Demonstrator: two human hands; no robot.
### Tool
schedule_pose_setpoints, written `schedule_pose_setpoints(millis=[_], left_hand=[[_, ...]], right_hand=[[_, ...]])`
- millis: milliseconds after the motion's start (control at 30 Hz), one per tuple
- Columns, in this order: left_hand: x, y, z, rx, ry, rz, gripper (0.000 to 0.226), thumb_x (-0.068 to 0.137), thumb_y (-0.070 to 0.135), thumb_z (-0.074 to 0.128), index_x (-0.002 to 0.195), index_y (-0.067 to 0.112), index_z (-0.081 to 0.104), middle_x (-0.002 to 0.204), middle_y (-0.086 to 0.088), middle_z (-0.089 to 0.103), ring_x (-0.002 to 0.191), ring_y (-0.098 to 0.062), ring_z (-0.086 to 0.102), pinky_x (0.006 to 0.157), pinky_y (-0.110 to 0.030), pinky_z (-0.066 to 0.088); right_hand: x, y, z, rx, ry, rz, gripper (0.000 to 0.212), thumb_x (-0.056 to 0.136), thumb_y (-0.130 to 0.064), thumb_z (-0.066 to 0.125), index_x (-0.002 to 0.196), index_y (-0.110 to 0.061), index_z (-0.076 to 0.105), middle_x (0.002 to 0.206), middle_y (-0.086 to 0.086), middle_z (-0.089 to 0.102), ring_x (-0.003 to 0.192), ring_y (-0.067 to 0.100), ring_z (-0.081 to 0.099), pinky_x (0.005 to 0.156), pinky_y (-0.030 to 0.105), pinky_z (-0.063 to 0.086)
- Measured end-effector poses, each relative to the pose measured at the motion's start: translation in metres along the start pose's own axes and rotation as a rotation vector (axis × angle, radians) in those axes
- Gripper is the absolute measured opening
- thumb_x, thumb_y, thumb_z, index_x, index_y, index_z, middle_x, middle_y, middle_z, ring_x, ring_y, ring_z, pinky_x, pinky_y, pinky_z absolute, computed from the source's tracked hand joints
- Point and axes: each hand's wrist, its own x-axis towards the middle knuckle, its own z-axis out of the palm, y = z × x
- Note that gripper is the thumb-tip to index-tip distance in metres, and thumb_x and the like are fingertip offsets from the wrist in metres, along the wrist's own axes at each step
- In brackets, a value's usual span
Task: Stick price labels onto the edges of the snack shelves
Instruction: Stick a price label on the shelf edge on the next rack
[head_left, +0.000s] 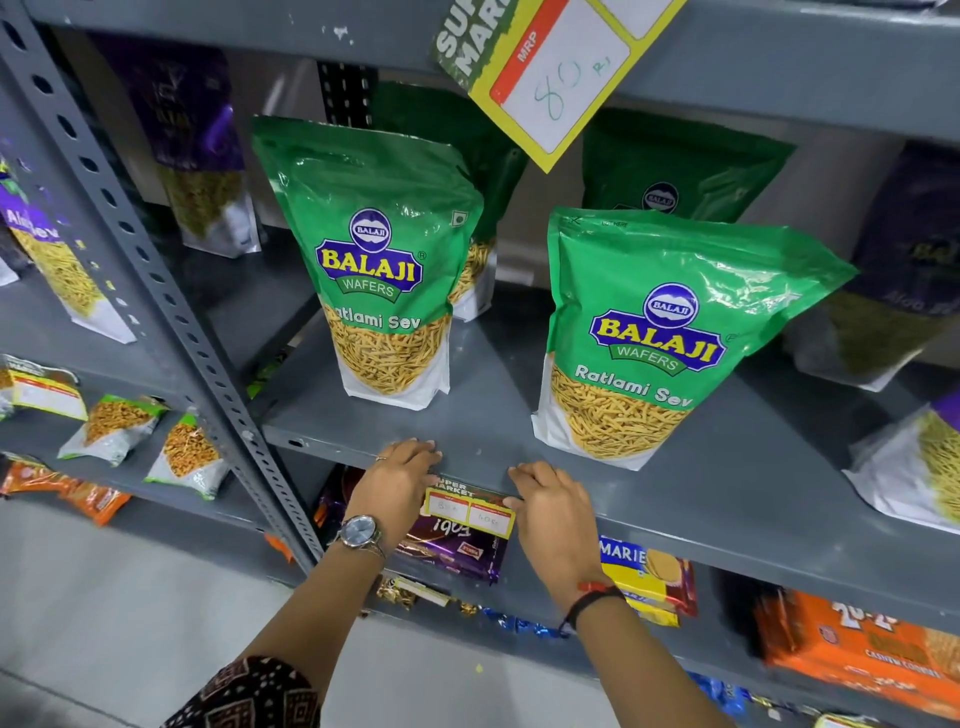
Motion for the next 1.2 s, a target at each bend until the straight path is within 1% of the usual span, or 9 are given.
schedule_pose_setpoints(millis=[100, 233, 400, 533, 667, 767, 867, 1000, 1200], left_hand=[[0.003, 0.006, -0.013, -0.033, 0.052, 0.025, 0.022, 0.074, 0.005, 0.063, 0.095, -0.002, 0.064, 0.093, -0.022, 0.069, 0.080, -0.039, 0.064, 0.063, -0.054, 0.054], [0.026, 0.029, -0.041, -0.151, 0.197, 0.019, 0.044, 0.084, 0.033, 0.041, 0.103, -0.001, 0.061, 0.101, -0.022, 0.066, 0.092, -0.034, 0.060, 0.076, -0.041, 0.051], [0.072, 0.071, -0.096, -0.214, 0.335, 0.069, 0.054, 0.084, 0.042, 0.039, 0.112, -0.001, 0.054, 0.107, -0.023, 0.062, 0.099, -0.034, 0.055, 0.086, -0.034, 0.037], [0.101, 0.103, -0.144, -0.449, 0.442, 0.090, 0.047, 0.082, 0.043, 0.042, 0.104, 0.005, 0.059, 0.101, -0.009, 0.064, 0.093, -0.020, 0.055, 0.078, -0.021, 0.035], [0.117, 0.127, -0.175, -0.684, 0.528, 0.036, 0.014, 0.085, 0.027, 0.049, 0.072, 0.023, 0.055, 0.070, 0.003, 0.057, 0.066, -0.007, 0.052, 0.060, -0.016, 0.039], [0.124, 0.132, -0.185, -0.767, 0.560, -0.039, 0.032, 0.091, 0.013, 0.052, 0.060, 0.022, 0.053, 0.058, 0.001, 0.055, 0.055, -0.009, 0.054, 0.055, -0.028, 0.040], [0.126, 0.137, -0.189, -0.884, 0.570, -0.123, 0.035, 0.091, 0.013, 0.052, 0.056, 0.017, 0.056, 0.058, 0.001, 0.060, 0.050, 0.003, 0.057, 0.059, -0.030, 0.047], [0.124, 0.143, -0.190, -0.972, 0.610, -0.153, 0.034, 0.089, 0.011, 0.054, 0.056, 0.016, 0.055, 0.059, -0.004, 0.060, 0.062, -0.021, 0.055, 0.064, -0.035, 0.045], [0.119, 0.143, -0.201, -0.799, 0.666, -0.039, 0.028, 0.085, 0.027, 0.057, 0.059, 0.016, 0.054, 0.059, -0.008, 0.056, 0.057, -0.018, 0.047, 0.055, -0.032, 0.039]], right_hand=[[0.001, 0.002, -0.025, 0.065, 0.087, -0.092, 0.028, 0.071, -0.012, 0.068, 0.098, -0.005, 0.066, 0.095, 0.012, 0.073, 0.082, 0.029, 0.068, 0.072, 0.041, 0.056], [0.015, -0.008, -0.081, 0.123, 0.328, -0.190, 0.030, 0.083, -0.013, 0.045, 0.106, -0.008, 0.061, 0.100, 0.013, 0.070, 0.085, 0.029, 0.065, 0.074, 0.037, 0.054], [0.048, -0.033, -0.174, 0.112, 0.741, -0.336, 0.032, 0.077, 0.000, 0.060, 0.107, -0.011, 0.060, 0.097, 0.015, 0.067, 0.085, 0.025, 0.050, 0.071, 0.036, 0.040], [0.073, -0.056, -0.244, 0.110, 0.980, -0.405, 0.026, 0.078, -0.003, 0.063, 0.102, -0.013, 0.063, 0.094, 0.014, 0.067, 0.086, 0.023, 0.047, 0.071, 0.035, 0.034], [0.098, -0.068, -0.283, 0.115, 0.903, -0.348, 0.030, 0.082, -0.023, 0.053, 0.111, -0.018, 0.058, 0.105, 0.010, 0.064, 0.091, 0.029, 0.053, 0.075, 0.036, 0.030], [0.109, -0.075, -0.296, 0.142, 0.814, -0.323, 0.029, 0.085, -0.031, 0.049, 0.110, -0.021, 0.058, 0.104, 0.006, 0.065, 0.092, 0.030, 0.057, 0.074, 0.035, 0.029], [0.111, -0.084, -0.307, 0.309, 0.835, -0.303, 0.013, 0.084, -0.022, 0.059, 0.097, -0.017, 0.062, 0.090, 0.006, 0.069, 0.085, 0.029, 0.061, 0.077, 0.040, 0.040], [0.113, -0.091, -0.318, 0.409, 0.787, -0.274, 0.013, 0.083, -0.011, 0.062, 0.094, -0.014, 0.065, 0.080, 0.009, 0.069, 0.077, 0.030, 0.062, 0.077, 0.051, 0.047], [0.103, -0.076, -0.315, 0.478, 0.725, -0.189, 0.009, 0.082, -0.006, 0.060, 0.076, -0.012, 0.064, 0.072, 0.003, 0.061, 0.075, 0.030, 0.060, 0.075, 0.044, 0.047]])
